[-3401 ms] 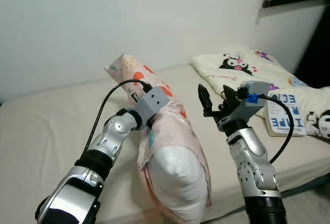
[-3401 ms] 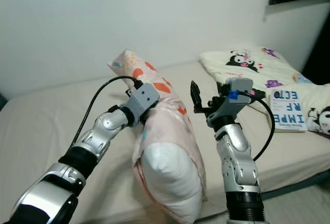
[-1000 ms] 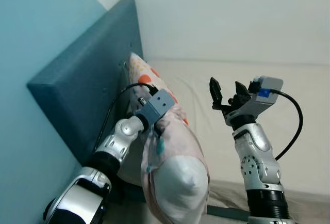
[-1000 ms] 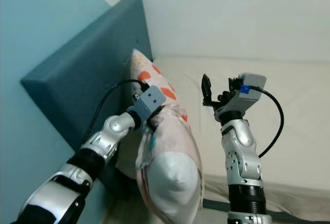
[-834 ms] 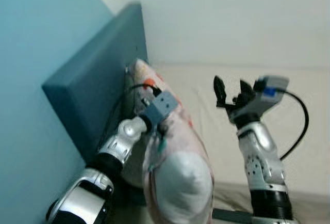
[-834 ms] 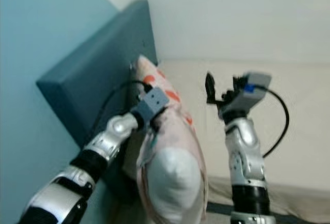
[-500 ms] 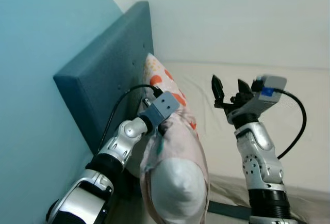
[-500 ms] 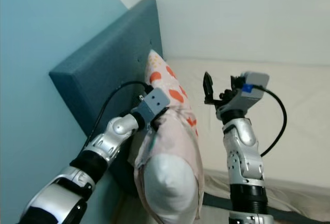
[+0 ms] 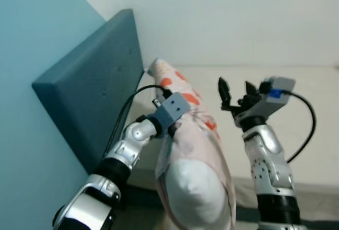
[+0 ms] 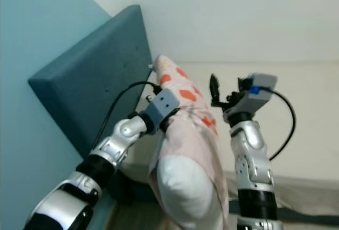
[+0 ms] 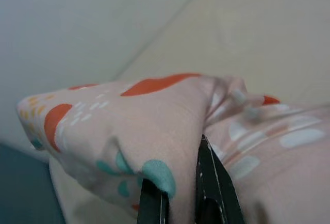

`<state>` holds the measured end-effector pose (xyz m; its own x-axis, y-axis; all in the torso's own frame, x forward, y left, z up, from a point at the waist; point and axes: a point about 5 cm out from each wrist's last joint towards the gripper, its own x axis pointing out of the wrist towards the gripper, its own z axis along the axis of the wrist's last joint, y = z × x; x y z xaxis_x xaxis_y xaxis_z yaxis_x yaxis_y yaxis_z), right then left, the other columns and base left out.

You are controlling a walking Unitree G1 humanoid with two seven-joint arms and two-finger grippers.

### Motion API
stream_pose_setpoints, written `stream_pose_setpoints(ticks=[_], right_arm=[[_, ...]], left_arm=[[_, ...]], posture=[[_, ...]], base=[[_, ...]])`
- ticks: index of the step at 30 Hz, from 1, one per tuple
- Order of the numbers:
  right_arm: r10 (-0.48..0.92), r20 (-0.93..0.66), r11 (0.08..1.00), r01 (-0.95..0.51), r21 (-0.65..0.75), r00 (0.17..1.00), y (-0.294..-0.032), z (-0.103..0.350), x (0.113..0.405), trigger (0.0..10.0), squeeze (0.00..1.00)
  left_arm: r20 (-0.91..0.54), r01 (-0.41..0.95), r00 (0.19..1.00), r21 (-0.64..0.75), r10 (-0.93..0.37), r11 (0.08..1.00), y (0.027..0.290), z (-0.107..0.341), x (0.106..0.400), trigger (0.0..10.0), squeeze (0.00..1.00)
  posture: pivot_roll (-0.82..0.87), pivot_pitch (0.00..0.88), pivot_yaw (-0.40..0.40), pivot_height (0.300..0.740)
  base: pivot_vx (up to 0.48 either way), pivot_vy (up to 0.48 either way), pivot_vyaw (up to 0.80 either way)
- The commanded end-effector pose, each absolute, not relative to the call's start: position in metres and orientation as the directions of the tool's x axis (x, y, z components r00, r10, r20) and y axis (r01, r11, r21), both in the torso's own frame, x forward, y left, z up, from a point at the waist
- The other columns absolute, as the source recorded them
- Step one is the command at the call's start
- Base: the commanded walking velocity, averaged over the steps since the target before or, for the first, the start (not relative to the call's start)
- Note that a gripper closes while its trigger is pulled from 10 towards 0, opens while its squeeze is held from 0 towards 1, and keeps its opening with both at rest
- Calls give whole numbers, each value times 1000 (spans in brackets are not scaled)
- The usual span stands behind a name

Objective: Clean up the room

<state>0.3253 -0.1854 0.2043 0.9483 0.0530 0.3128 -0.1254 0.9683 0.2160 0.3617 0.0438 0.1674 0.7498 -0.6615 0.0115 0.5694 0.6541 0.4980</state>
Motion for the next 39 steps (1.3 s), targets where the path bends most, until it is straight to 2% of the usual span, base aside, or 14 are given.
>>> stream_pose_setpoints(ticks=[1,12,39], right_arm=[[62,310,963,-139,231,949,-181,204,325,10000,0],[123,293,970,-177,165,948,-173,200,323,10000,0],[163,241,971,-199,135,957,-169,190,320,10000,0]], left_arm=[[121,482,772,529,-624,698,56,192,369,10000,0],[140,436,798,537,-586,722,66,196,373,10000,0],[157,354,824,608,-544,711,80,197,377,10000,0]], posture=[[-61,0,52,740],[-66,0,47,740],[-74,0,38,740]], base=[[255,0,0],[290,0,0],[275,0,0]])
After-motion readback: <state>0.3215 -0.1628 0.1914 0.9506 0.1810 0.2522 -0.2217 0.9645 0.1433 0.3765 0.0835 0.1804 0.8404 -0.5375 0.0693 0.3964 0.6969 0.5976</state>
